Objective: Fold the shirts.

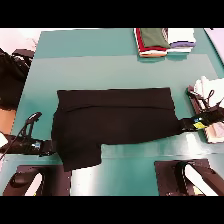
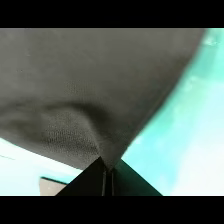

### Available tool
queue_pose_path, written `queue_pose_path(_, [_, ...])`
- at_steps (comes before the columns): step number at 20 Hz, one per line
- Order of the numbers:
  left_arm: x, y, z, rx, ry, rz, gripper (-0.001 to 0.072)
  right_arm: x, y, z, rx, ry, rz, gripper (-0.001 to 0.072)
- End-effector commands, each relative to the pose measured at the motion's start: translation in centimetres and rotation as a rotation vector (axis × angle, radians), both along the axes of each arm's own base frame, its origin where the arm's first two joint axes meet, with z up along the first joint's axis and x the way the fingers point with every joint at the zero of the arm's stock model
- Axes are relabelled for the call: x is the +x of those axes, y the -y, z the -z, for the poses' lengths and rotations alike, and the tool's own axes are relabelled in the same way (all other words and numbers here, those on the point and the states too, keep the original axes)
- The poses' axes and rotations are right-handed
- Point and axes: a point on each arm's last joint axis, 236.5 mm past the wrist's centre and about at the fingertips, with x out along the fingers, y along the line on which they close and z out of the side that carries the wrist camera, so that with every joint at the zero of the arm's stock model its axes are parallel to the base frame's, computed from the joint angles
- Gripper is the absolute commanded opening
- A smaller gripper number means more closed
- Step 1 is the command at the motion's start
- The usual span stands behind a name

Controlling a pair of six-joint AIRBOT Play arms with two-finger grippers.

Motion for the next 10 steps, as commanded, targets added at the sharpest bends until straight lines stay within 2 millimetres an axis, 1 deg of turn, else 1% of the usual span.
queue_pose_path(1, [0.9,0.1,-2.9,-0.006,0.061,-0.012,0.0023,-0.6,1.6,-1.1,-0.084,0.028,0.023,0.0018])
queue_pose_path(3, [4.8,-0.1,-4.2,0.0,0.133,-0.023,0.0023,1.1,1.8,-1.6,-0.077,0.041,0.042,0.0017])
queue_pose_path(5, [9.3,-0.4,-5.0,0.011,0.202,-0.028,0.0024,4.2,1.7,-2.7,-0.049,0.083,0.05,0.0018])
queue_pose_path(6, [11.9,-0.7,-5.2,0.025,0.239,-0.029,0.0024,6.3,1.6,-3.2,-0.036,0.116,0.051,0.0017])
queue_pose_path(8, [16.6,-1.7,-5.1,0.066,0.273,-0.041,0.0024,10.1,1.4,-3.9,-0.036,0.153,0.035,0.0018])
queue_pose_path(10, [20.3,-2.6,-4.1,0.108,0.267,-0.035,0.0025,13.3,0.8,-4.0,-0.034,0.157,0.001,0.0017])
